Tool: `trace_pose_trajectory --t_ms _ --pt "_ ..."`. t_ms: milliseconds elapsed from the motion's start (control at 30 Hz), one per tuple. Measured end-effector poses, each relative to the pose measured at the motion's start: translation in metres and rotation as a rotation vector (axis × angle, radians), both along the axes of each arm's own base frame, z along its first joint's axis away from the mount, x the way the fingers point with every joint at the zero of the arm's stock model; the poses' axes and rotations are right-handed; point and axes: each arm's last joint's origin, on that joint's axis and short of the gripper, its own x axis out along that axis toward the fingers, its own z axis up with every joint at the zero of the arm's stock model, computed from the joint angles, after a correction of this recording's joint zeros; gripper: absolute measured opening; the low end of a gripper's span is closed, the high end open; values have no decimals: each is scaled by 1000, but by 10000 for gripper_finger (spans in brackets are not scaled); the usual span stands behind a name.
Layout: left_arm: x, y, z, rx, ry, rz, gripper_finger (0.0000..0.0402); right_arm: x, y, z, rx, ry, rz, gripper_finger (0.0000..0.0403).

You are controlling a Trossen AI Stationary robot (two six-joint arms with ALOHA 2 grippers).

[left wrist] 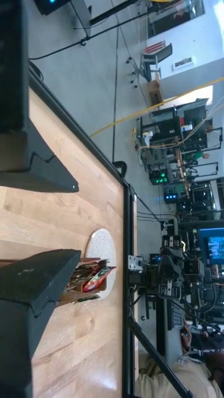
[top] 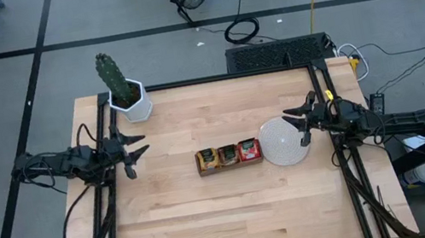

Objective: Pick & Place Tea
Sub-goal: Return to Home Position

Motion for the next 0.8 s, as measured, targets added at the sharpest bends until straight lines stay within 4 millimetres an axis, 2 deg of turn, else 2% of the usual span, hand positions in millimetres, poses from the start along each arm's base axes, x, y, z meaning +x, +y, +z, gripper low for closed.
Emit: trace_pose_trajectory --t_ms 533,800 --pt "0 0 0 0 0 0 179 0 0 0 0 0 0 75" --pt "0 0 0 0 0 0 170 0 0 0 0 0 0 75"
